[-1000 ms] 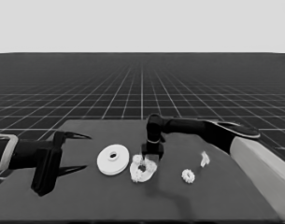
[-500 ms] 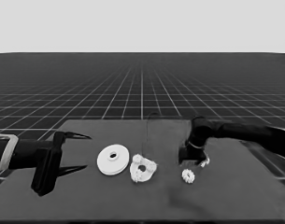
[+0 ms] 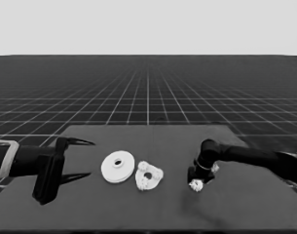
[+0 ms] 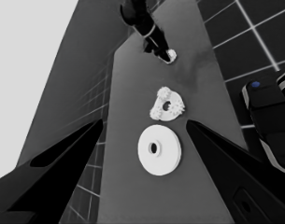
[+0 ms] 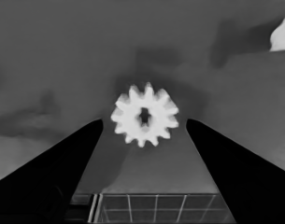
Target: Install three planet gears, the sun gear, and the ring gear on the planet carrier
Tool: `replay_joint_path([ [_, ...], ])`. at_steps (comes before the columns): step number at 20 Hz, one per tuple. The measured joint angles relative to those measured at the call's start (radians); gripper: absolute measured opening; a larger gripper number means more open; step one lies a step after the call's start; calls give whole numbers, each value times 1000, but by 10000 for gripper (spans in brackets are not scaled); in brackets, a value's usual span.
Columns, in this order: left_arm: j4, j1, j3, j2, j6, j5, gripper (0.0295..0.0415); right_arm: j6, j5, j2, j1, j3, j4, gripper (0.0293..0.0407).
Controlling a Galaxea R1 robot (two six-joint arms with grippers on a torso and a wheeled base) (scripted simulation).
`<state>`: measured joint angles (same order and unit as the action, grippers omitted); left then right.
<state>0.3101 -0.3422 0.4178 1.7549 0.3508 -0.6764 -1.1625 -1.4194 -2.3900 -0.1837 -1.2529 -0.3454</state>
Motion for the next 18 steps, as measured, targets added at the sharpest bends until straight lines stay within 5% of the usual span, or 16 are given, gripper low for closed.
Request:
replay_joint_path([
  [6,0,0,0,0,0,0,385,9,15,-9,-22,-22,-19,385],
  [8,0,0,0,0,0,0,385,9,15,-9,-22,-23,-20,314],
  [9,0,0,0,0,0,0,385,9,15,-9,-22,-23,-20,309],
  [16,0,0,0,0,0,0,385,9,15,-9,-22,-23,-20,309],
  [18,0,0,0,0,0,0,385,-33,-58,33,111,81,98,310],
])
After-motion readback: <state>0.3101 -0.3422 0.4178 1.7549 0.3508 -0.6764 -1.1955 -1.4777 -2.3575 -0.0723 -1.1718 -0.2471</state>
